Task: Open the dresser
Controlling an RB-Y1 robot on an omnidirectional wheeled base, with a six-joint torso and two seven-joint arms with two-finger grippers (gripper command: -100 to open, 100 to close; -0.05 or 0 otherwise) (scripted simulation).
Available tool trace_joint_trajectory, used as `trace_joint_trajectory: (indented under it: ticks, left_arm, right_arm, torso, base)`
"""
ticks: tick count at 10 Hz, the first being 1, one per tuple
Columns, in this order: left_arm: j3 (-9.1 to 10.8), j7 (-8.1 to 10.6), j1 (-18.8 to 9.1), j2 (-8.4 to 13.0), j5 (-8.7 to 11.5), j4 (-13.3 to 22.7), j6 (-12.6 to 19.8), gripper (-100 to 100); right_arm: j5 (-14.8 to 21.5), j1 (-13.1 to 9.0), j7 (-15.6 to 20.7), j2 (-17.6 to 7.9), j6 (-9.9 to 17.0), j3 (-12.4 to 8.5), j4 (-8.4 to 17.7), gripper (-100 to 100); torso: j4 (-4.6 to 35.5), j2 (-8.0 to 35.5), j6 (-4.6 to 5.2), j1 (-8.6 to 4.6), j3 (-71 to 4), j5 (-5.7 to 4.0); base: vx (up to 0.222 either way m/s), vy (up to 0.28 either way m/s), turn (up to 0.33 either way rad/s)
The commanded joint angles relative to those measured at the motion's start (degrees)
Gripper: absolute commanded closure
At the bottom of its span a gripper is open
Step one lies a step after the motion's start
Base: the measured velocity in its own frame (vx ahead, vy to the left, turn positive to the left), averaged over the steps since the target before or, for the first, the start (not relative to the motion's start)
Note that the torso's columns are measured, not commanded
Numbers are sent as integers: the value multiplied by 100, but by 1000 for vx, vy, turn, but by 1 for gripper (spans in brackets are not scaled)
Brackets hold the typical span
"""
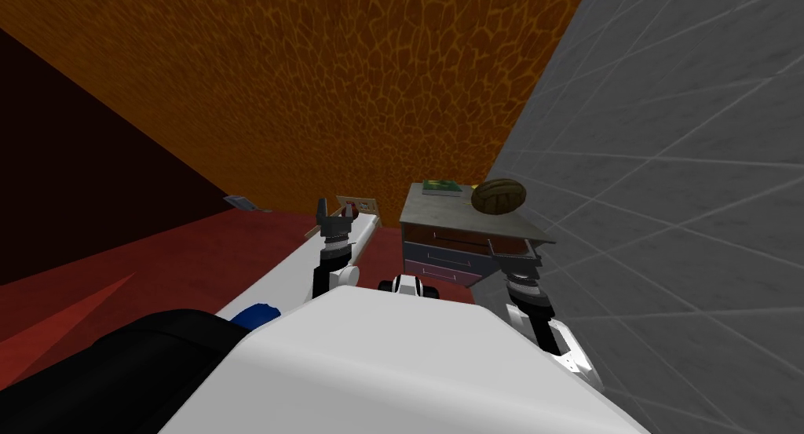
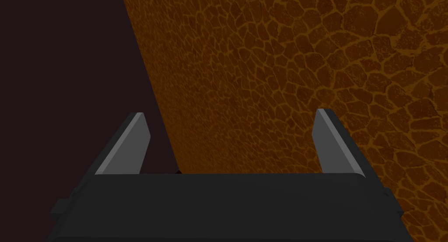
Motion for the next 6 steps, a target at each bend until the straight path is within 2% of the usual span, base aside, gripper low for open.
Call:
trace_joint_trajectory:
  ticks: [1,3,4,6]
  left_arm:
    - [0,0,0,0,0,0,0,0]
    - [0,0,0,0,0,0,0,0]
    - [0,0,0,0,0,0,0,0]
    - [0,0,0,0,0,0,0,0]
  right_arm:
    - [111,-74,453,-16,-229,-133,321,-100]
    - [111,-74,788,-16,-229,-133,325,-100]
    - [210,-153,953,-24,-418,-246,609,-100]
    - [210,-153,1263,-24,-418,-246,611,-100]
  torso:
    - [3,10,1,-6,6,-1]
    - [-1,-4,0,-4,-3,0]
    - [1,5,1,-9,2,-2]
    - [-1,-2,0,0,-1,0]
  base:
    - [56,47,1]
    - [44,33,-1]
    - [53,44,4]
    - [37,37,-1]
